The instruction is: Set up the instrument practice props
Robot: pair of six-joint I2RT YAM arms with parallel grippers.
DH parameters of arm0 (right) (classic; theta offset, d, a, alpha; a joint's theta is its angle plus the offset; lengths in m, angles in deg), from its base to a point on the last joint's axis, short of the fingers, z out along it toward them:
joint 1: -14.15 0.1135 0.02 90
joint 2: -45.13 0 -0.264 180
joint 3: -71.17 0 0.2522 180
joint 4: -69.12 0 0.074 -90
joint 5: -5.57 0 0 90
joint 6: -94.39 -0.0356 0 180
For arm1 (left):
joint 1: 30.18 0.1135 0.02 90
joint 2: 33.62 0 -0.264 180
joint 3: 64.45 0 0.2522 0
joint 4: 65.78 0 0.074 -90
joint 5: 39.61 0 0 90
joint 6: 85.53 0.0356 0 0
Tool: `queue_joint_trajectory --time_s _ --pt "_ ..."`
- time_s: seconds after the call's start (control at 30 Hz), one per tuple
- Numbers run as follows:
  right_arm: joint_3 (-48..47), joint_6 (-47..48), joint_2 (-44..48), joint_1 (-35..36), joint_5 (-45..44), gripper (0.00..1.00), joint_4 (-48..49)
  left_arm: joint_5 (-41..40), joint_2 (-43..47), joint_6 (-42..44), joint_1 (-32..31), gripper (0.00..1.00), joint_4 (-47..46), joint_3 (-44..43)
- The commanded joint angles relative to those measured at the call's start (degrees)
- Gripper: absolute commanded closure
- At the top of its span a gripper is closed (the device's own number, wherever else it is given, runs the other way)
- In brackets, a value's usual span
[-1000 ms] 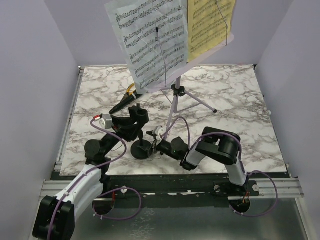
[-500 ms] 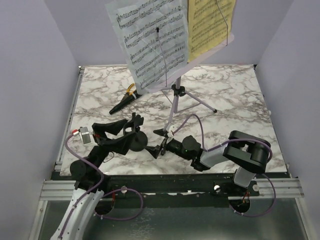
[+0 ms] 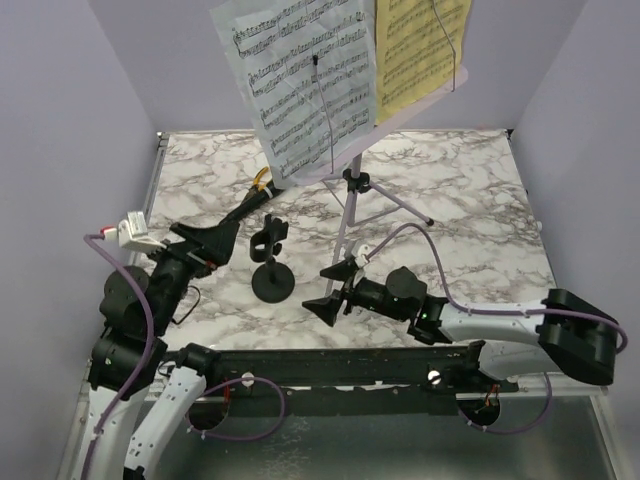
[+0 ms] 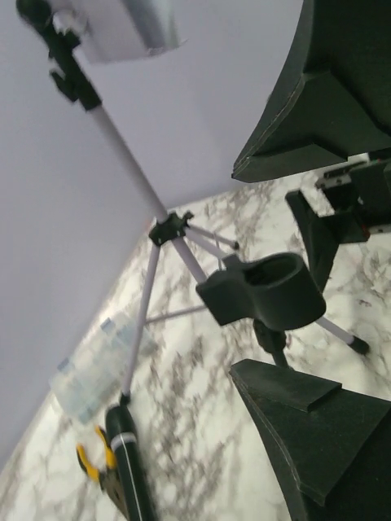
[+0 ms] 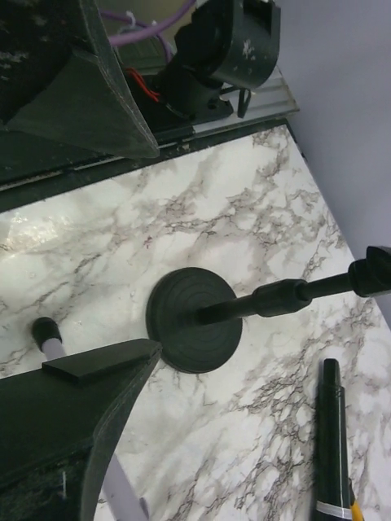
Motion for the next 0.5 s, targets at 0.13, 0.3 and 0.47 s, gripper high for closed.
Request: queue_joint_trajectory --time_s 0.13,0.3,0.47 --pt "4.78 -4.94 22.39 0.29 -2.45 0.0 -27.97 -15.46 -27.26 8.07 -0.1 0.01 20.78 -18.52" --pt "5.71 -10.63 36.0 0.35 -8.39 0.01 -40.56 -15.35 -45.52 14.49 5.81 0.01 17.6 -25.52" --pt "6.56 -13.4 45.09 0.29 -11.06 0.0 -46.08 -3.42 -68.41 17.32 17.48 0.01 16.27 -32.65"
